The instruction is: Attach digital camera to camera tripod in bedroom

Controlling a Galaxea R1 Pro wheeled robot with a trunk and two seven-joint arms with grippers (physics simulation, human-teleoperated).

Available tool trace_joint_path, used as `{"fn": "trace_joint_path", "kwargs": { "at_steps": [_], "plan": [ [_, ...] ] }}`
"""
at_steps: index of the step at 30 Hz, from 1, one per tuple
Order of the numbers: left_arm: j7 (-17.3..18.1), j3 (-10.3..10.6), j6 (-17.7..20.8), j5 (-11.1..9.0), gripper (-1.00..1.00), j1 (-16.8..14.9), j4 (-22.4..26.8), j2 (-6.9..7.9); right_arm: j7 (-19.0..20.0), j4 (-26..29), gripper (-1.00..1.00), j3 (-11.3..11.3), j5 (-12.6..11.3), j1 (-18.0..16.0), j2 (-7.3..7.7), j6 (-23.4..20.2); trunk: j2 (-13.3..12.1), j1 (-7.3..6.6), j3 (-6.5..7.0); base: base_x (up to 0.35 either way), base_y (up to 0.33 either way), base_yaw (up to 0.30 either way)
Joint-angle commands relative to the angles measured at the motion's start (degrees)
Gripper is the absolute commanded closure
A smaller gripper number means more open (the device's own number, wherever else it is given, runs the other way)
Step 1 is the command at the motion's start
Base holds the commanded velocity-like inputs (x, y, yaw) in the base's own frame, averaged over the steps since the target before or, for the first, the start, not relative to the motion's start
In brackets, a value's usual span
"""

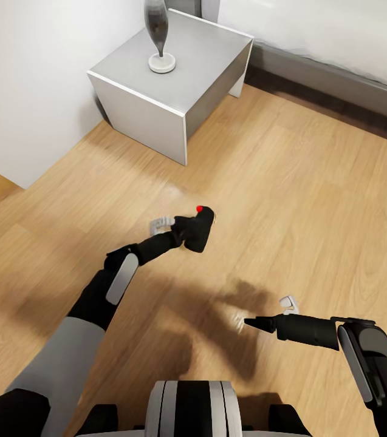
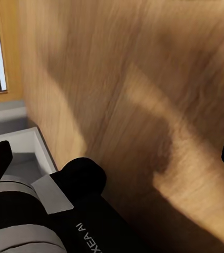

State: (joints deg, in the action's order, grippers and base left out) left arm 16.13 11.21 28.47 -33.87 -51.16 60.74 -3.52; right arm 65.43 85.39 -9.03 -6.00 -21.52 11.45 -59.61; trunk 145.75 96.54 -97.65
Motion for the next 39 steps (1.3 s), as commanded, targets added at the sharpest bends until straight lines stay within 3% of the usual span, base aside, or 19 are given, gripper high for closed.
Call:
{"fn": "trace_joint_path", "kwargs": {
  "at_steps": [1,5,9,18,23,29,35,36,39],
  "plan": [
    [-0.67,-0.03,0.18,-0.32,1.00,0.12,0.57,-0.01,-0.04,0.01,-1.00,-0.02,-0.29,-0.02,0.02,-0.39,0.01,-0.01,-0.03,0.000,0.000,0.000],
    [-1.66,-0.04,-0.44,-0.64,1.00,1.33,2.24,0.00,-0.04,0.02,-1.00,-0.02,-0.31,-0.02,0.08,-0.39,0.01,-0.01,-0.03,0.000,0.000,0.000],
    [-2.07,-0.04,-0.59,-2.52,1.00,3.32,3.54,0.05,-0.04,0.03,-1.00,-0.02,-0.35,-0.02,0.13,-0.39,0.01,-0.01,-0.03,0.000,0.000,0.000],
    [-2.13,0.01,-0.25,-11.42,1.00,6.00,8.39,0.35,-0.04,0.04,-1.00,-0.02,-0.41,-0.02,0.15,-0.39,0.01,-0.01,-0.03,0.000,0.000,0.000],
    [-2.29,0.58,1.24,-12.97,1.00,7.39,12.58,0.33,-0.04,0.04,-1.00,-0.02,-0.41,-0.02,0.15,-0.39,0.01,-0.01,-0.03,0.000,0.000,0.000],
    [-2.54,3.14,7.20,-13.56,1.00,8.05,13.32,0.17,-0.04,0.04,-1.00,-0.02,-0.41,-0.02,0.15,-0.39,0.01,-0.01,-0.03,0.000,0.000,0.000],
    [-8.46,5.28,12.27,-13.26,1.00,8.16,11.43,-0.24,-0.04,0.04,-1.00,-0.02,-0.41,-0.02,0.15,-0.39,0.01,-0.01,-0.03,0.000,0.000,0.000],
    [-11.60,5.66,14.05,-13.30,1.00,8.17,10.91,-0.38,-0.04,0.04,-1.00,-0.02,-0.41,-0.02,0.12,-0.39,0.01,-0.01,-0.03,0.000,0.000,0.000],
    [-16.76,6.32,17.85,-13.37,1.00,8.18,10.21,-0.98,-0.04,0.07,-1.00,-0.02,-0.40,-0.02,0.05,-0.39,0.01,-0.01,-0.03,0.000,0.000,0.000]
  ]
}}
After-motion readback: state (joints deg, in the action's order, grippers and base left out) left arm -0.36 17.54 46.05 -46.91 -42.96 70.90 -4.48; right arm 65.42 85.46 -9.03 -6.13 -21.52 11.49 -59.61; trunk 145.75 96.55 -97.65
